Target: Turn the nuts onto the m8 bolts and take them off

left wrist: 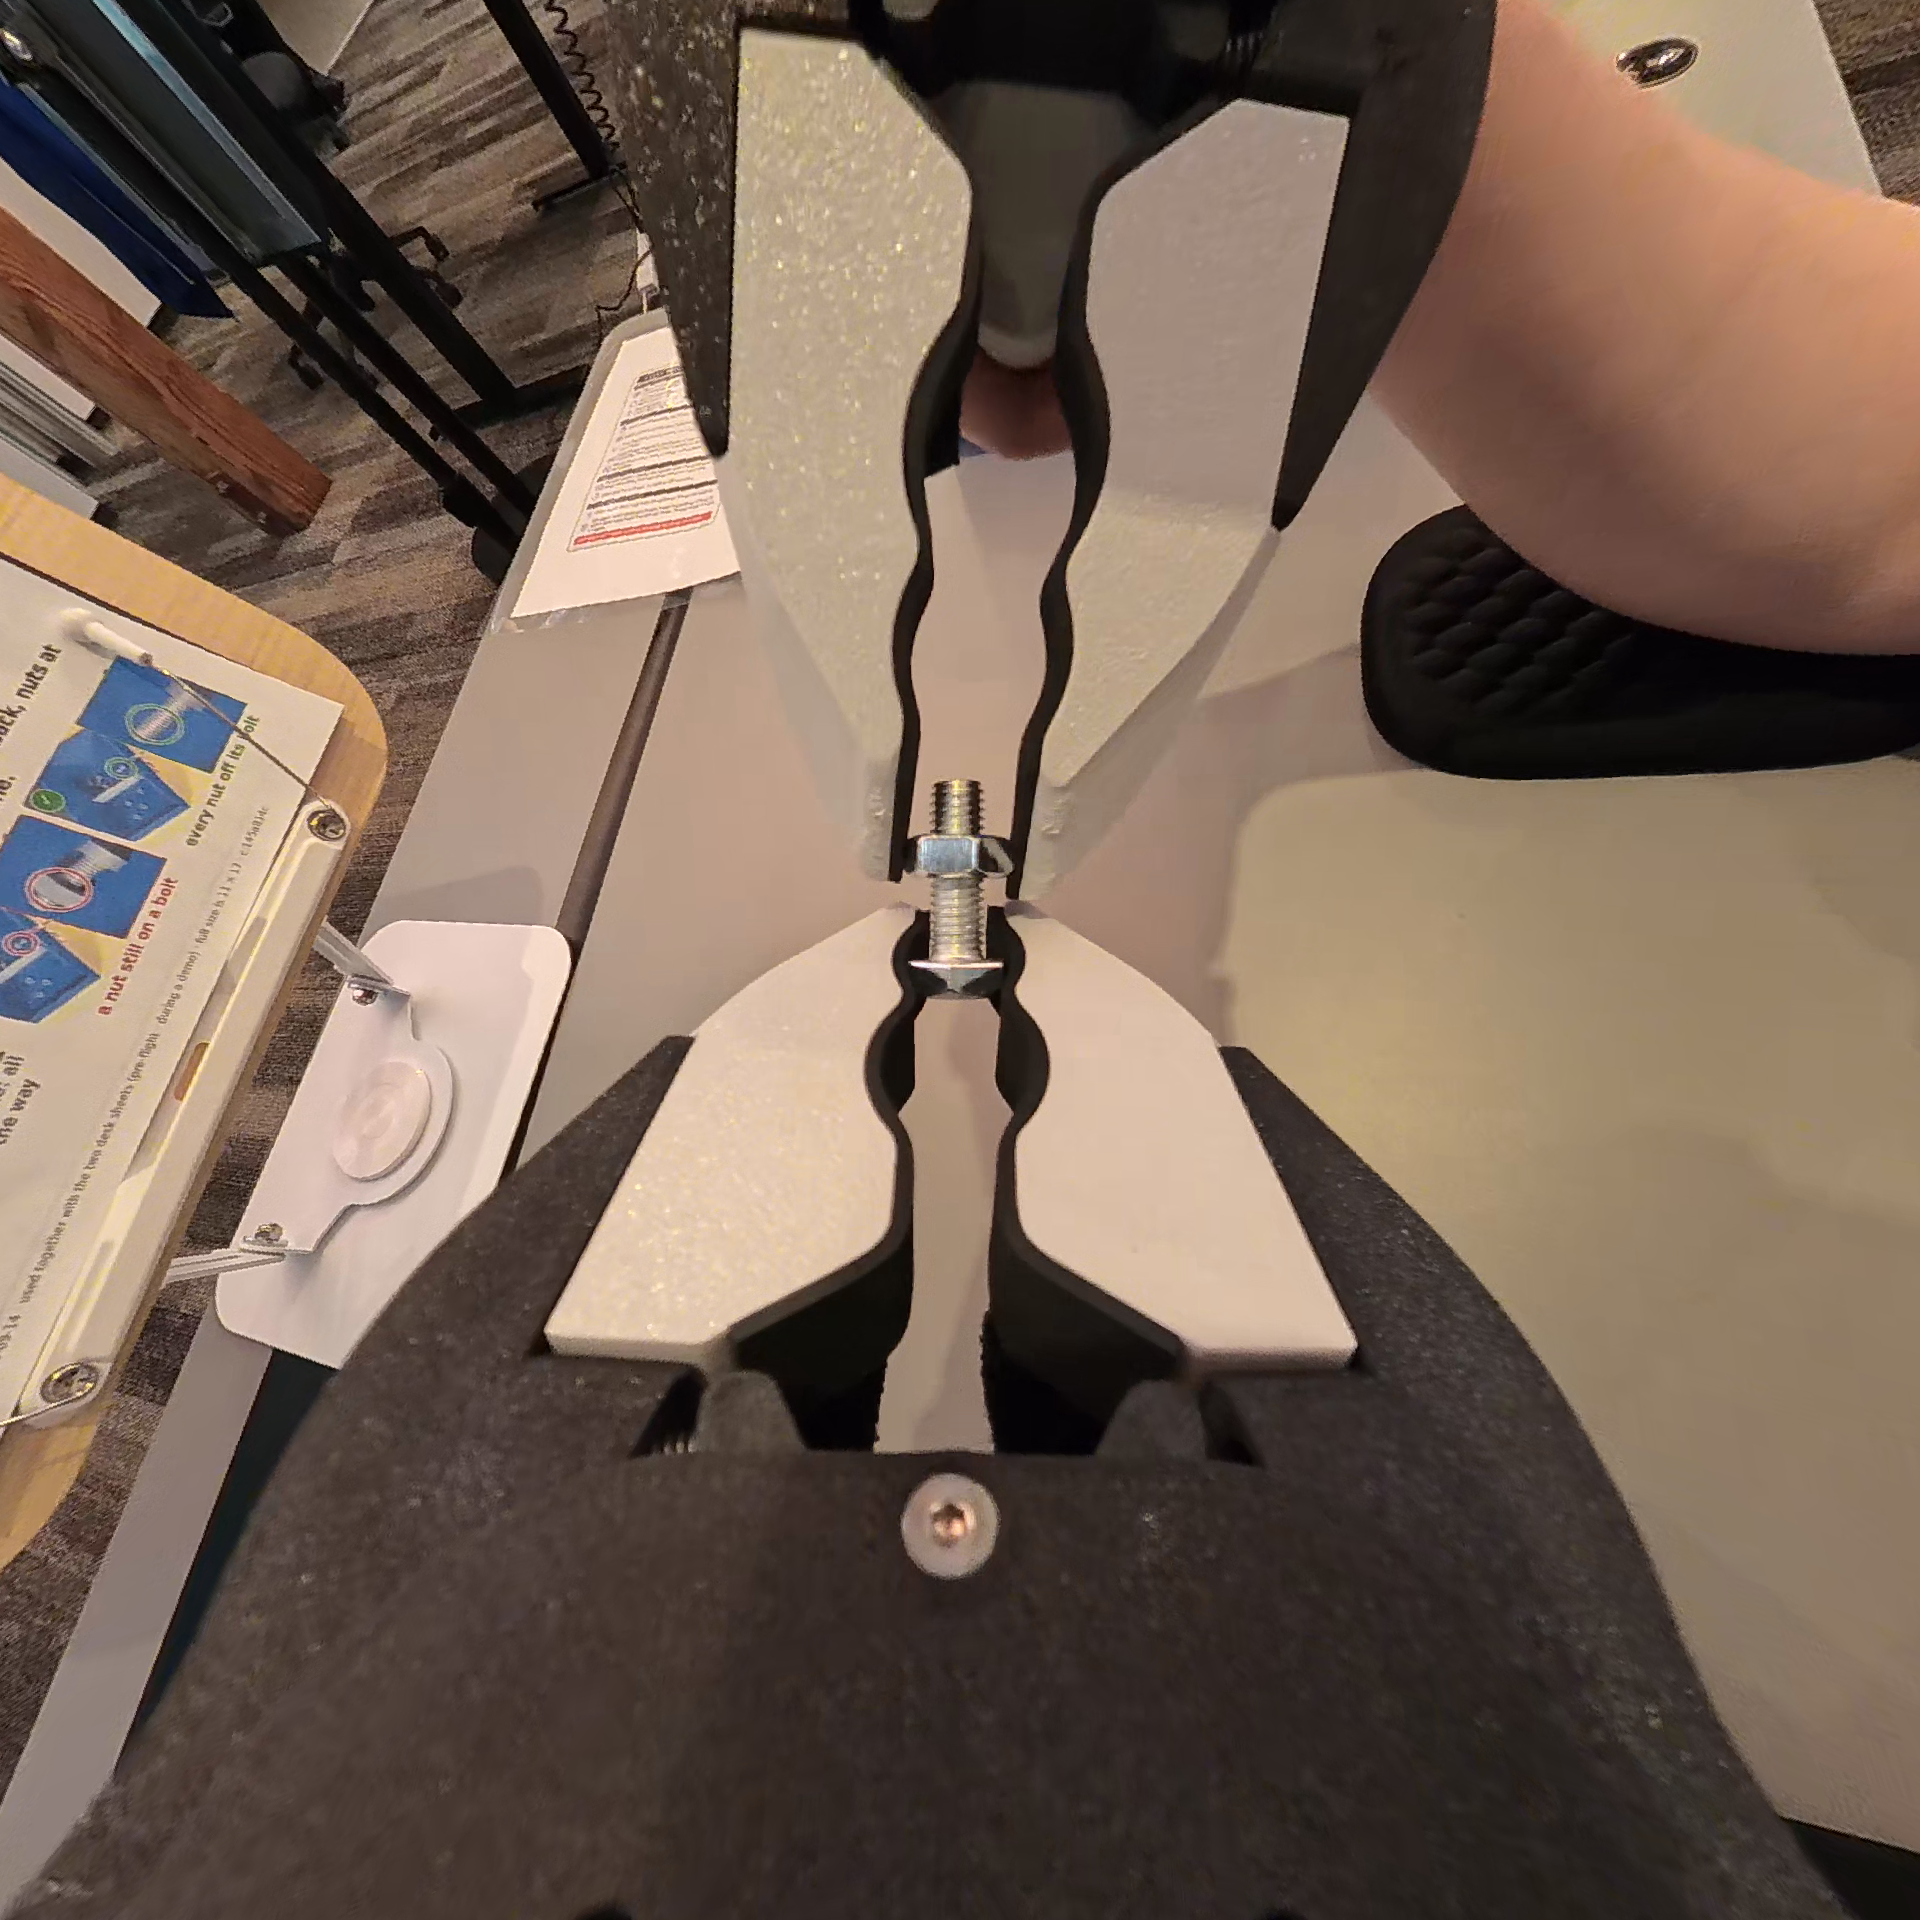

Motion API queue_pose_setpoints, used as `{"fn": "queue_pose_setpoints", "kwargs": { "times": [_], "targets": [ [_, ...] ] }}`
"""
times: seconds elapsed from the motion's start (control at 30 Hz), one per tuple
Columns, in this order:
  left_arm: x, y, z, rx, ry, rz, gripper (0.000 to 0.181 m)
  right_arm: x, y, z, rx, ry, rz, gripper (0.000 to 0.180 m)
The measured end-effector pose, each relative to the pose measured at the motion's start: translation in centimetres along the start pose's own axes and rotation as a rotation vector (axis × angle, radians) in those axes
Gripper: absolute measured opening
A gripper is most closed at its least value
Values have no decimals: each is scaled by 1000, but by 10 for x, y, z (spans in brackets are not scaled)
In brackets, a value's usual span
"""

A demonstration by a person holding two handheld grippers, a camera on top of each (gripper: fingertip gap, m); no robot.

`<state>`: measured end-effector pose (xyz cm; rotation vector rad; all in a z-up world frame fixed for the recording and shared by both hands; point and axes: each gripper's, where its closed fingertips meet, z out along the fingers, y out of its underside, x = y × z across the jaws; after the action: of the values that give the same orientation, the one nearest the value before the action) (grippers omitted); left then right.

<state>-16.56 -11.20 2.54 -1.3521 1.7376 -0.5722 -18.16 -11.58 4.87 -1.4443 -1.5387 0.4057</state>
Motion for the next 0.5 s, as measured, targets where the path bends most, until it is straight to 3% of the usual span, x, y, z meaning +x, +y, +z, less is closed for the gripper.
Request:
{"fn": "queue_pose_setpoints", "kwargs": {
  "times": [0.5],
  "targets": [
    [6, 14, 8, -81, 28, -17, 10, -5, 11, 6, -153, 18, -13, 15]
  ]
}}
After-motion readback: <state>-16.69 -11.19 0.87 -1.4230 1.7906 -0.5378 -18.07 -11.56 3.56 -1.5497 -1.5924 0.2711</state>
